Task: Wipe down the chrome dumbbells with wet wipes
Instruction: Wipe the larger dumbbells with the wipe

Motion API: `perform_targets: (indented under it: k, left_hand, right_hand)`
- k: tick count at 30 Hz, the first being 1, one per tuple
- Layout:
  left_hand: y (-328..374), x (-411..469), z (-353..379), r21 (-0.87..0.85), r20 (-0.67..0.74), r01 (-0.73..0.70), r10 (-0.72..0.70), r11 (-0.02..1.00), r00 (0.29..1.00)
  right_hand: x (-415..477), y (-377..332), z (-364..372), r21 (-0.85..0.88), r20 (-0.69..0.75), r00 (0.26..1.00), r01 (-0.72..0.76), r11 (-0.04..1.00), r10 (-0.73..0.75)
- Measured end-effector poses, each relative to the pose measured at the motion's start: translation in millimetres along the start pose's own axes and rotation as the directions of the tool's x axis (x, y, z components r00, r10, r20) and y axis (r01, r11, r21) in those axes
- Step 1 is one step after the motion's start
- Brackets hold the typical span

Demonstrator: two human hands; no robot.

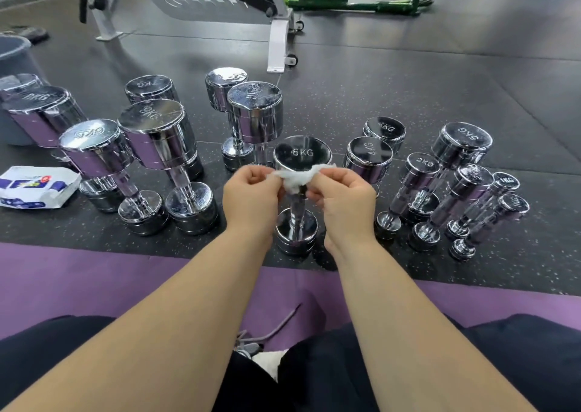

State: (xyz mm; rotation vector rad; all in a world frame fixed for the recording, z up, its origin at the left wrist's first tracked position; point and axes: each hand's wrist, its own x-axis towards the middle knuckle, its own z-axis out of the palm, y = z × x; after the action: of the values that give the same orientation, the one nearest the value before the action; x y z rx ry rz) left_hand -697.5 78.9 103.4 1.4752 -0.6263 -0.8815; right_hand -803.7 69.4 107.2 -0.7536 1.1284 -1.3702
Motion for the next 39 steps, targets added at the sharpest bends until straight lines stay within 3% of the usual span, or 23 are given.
perform_targets:
  k: [5,9,15,19,22,26,29,35,39]
  left_hand:
    - [-9,6,-3,0.047,-0.088,0.106,-0.102,0.993,0.991]
    - [-11,-2,3,0.091,-0.015,-0.066,0.068,0.994,0.998]
    - [-14,-18,1,0.239,0.145,-0.214,0.183,0.947,0.972]
    - [-15,-10,-1,0.311,0.111,-0.229,0.205,0.922,0.973]
    - [-19,-8,-1,0.286,0.036,-0.145,0.140,0.947,0.989]
    - [-28,-24,10,0.309,0.138,-0.200,0.165,0.930,0.977]
    - [-27,-22,10,0.365,0.101,-0.197,0.171,0.910,0.980]
    - [-14,6,1,0.452,0.000,-0.308,0.345,0.837,0.939]
    - [-17,5,8,0.521,0.042,-0.248,0.265,0.817,0.963]
  right_hand:
    - [-2,15,-3,-0.117,-0.030,0.997,-0.072,0.990,0.069]
    - [2,9,4,-0.165,0.035,0.999,0.024,0.986,-0.018]
    - [-5,16,2,-0.151,0.185,0.975,-0.094,0.984,0.122]
    - [-5,15,-1,-0.123,0.076,0.991,-0.099,0.988,0.108]
    - [-2,15,-3,-0.142,-0.053,0.997,-0.064,0.988,0.057]
    - [-7,12,2,-0.057,-0.002,0.997,-0.083,0.995,0.083]
    - [-8,4,2,-0.040,0.036,0.994,-0.100,0.994,0.102]
    - [12,-7,-4,0.077,-0.129,0.989,-0.060,0.995,0.070]
    - [12,-2,2,0.102,-0.114,0.991,-0.058,0.993,0.070]
